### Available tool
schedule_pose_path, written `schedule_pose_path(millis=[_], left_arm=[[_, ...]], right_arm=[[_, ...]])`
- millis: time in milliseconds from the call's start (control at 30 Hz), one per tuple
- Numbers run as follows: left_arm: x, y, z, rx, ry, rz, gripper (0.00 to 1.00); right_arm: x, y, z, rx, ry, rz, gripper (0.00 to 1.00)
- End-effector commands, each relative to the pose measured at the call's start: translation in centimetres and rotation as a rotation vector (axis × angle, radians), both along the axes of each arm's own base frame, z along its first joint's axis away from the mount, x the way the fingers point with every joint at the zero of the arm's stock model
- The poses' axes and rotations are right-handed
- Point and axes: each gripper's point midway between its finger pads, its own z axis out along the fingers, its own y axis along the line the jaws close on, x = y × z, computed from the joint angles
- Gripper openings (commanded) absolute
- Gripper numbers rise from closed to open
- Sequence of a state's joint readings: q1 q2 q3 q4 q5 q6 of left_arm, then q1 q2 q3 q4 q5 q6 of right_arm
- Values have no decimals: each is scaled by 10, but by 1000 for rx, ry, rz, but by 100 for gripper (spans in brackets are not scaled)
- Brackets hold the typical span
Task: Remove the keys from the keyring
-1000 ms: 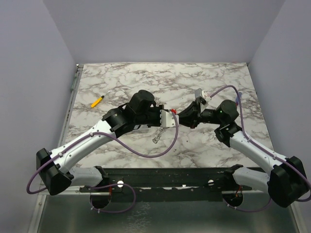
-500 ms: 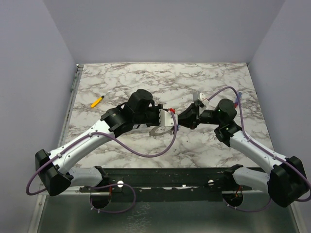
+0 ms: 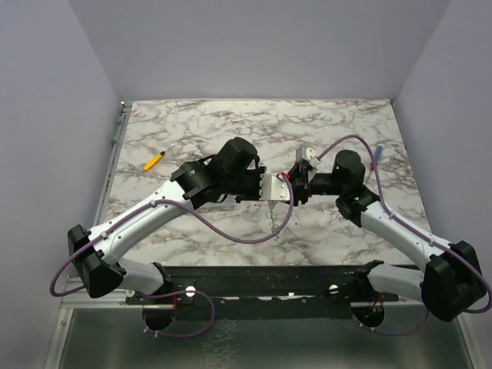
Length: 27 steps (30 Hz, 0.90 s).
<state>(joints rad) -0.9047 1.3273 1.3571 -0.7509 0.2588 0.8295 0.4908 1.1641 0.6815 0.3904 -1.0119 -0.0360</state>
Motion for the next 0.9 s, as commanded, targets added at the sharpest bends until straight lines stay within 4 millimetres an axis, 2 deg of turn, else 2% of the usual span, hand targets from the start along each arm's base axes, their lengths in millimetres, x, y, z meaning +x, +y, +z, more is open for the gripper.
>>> schedule_pose_path(millis=[0, 100, 200, 367, 500, 600, 633, 767, 867], left_arm=[[1, -4, 6, -24, 109, 108, 0], [3, -10, 4, -35, 171, 157, 0], [4, -14, 3, -64, 245, 189, 0], [15, -14, 4, -144, 423, 271, 0], [22, -10, 11, -215, 514, 345, 0], [21, -7, 20, -300, 625, 374, 0], [20, -6, 24, -327, 655, 380, 0], [28, 3, 43, -464, 776, 483, 0], [29, 9, 51, -532, 857, 533, 0]], right_arm=[[10, -3, 21, -25, -35, -51, 47], [18, -12, 33, -76, -48, -113, 59], [25, -29, 31, -169, -29, -185, 64], [33, -59, 41, -270, -44, -301, 74], [33, -82, 46, -258, -2, -400, 82], [28, -89, 46, -224, 20, -451, 97], [25, -90, 46, -214, 21, -456, 100], [20, -93, 37, -230, -5, -446, 100], [14, -90, 27, -282, 25, -382, 97]])
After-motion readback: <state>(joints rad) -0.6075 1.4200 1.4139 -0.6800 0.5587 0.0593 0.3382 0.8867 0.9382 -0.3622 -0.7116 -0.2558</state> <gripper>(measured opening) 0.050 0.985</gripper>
